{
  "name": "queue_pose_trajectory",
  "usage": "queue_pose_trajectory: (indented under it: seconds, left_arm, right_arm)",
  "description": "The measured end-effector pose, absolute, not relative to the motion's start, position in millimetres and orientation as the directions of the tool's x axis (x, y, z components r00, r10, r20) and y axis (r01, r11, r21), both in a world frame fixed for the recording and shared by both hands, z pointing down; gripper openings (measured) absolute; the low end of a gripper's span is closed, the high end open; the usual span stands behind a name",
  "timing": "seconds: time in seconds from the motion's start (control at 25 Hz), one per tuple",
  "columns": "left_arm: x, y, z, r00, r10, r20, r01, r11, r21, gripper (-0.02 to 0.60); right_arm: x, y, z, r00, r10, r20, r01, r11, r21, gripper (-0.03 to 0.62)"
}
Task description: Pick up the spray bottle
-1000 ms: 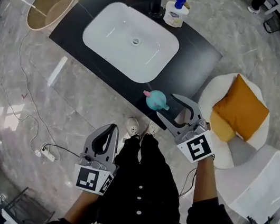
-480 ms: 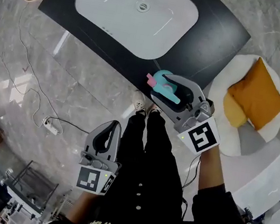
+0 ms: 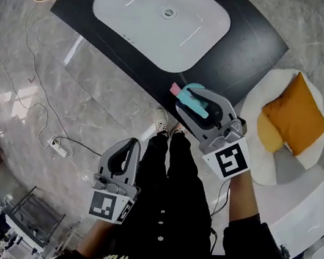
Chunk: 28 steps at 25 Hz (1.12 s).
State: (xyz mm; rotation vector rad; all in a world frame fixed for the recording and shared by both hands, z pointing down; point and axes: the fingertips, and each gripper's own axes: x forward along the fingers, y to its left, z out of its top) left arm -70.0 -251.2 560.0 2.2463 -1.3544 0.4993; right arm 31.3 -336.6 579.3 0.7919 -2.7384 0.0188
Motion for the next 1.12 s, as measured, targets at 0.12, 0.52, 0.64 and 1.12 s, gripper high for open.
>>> queue_pose_trajectory:
  seconds: [0.12, 0.52, 0.64, 1.12]
  left_arm:
    - [-73, -257, 541, 0.448, -0.743, 0.497, -0.891, -0.414, 0.186, 0.017]
    - [-66, -290, 457, 0.497, -0.807, 0.32, -0.866, -0.486, 0.12, 0.017]
    - [-64, -294, 436, 0.511, -0.814, 0.278, -0.858, -0.503, 0.106, 0.017]
    - [-43, -304, 368, 0.581, -0.804, 0.129, -0.814, -0.576, 0.077, 0.017]
  right_arm:
    - [39, -345, 556, -0.768, -0.579, 0.272, -0.587, 0.807, 0.06, 0.133]
    - [83, -356, 429, -0.59, -0.803, 0.091, -0.802, 0.595, 0.051, 0.133]
    - [99, -348, 399, -0.511, -0.857, 0.07, -0.855, 0.515, 0.062, 0.133]
    - [145, -295, 329, -0.291, -0.957, -0.015, -0.956, 0.29, 0.042, 0.133]
